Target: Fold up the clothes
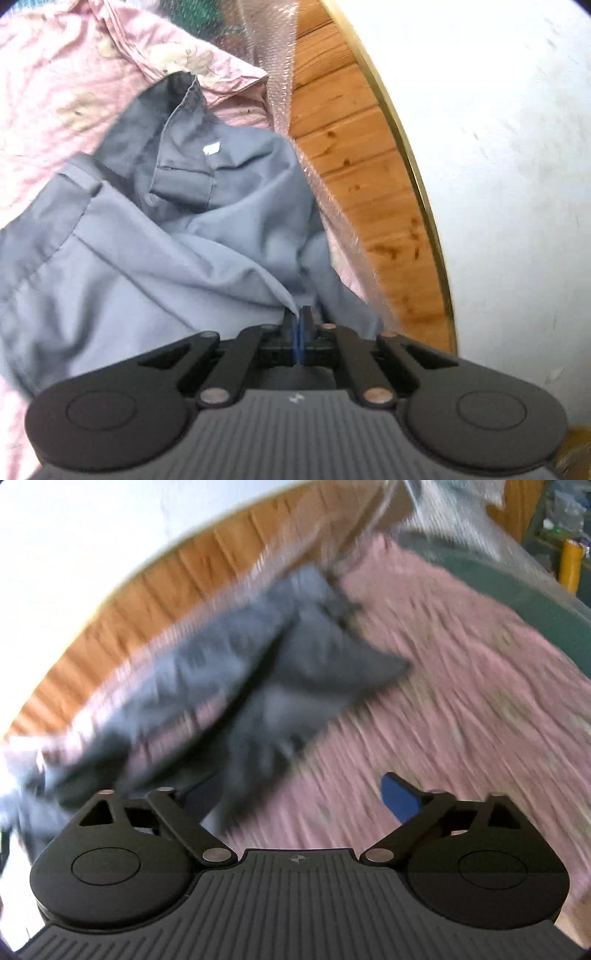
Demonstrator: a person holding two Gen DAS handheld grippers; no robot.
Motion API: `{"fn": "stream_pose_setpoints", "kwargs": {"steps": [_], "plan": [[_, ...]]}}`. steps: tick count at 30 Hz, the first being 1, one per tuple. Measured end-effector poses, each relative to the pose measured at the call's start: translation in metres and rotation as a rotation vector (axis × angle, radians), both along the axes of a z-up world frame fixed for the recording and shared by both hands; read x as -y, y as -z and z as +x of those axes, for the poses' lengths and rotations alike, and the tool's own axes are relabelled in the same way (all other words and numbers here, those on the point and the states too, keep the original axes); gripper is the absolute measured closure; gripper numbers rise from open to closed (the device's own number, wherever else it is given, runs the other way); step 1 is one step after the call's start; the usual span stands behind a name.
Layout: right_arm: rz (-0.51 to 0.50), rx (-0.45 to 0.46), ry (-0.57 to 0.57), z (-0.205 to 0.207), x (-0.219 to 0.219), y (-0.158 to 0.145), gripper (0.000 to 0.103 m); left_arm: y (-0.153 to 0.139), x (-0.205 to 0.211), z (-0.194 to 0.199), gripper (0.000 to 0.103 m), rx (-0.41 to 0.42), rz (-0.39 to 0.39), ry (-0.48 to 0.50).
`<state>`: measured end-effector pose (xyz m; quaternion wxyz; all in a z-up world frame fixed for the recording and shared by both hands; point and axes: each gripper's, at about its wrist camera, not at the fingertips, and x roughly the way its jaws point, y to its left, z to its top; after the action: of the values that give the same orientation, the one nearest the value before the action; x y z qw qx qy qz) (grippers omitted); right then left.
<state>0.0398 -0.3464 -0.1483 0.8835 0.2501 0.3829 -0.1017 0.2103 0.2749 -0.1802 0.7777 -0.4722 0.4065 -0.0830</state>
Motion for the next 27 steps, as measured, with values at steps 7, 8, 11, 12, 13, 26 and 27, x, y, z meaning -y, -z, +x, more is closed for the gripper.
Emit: {"fn": "stream_pose_setpoints", "kwargs": {"steps": [7,8,11,12,13,26,27], "plan": [[0.032,-0.007,-0.122,0.175,-0.004,0.037,0.002,0.014,0.015,-0.034,0.102,-0.068,0.083,0.002],[0.013,-0.03,-0.121,0.2,-0.002,0.048,0.002,0.011,0.018,-0.029,0.102,-0.066,0.1,-0.003],[-0.072,-0.16,-0.13,0.268,-0.004,0.081,0.029,0.001,0.019,-0.015,0.102,-0.053,0.139,-0.031],[-0.062,-0.224,-0.137,0.284,-0.001,0.094,0.086,-0.004,0.019,-0.009,0.102,-0.047,0.155,-0.043],[-0.034,-0.278,-0.136,0.296,0.004,0.106,0.103,-0.01,0.017,-0.003,0.102,-0.034,0.166,-0.056],[-0.029,0.234,0.054,0.023,0.09,-0.086,0.103,-0.097,-0.015,-0.06,0.102,0.264,0.138,0.135],[-0.039,0.165,0.082,0.0,0.094,-0.066,0.103,-0.069,-0.012,-0.065,0.102,0.183,0.141,0.173]]}}
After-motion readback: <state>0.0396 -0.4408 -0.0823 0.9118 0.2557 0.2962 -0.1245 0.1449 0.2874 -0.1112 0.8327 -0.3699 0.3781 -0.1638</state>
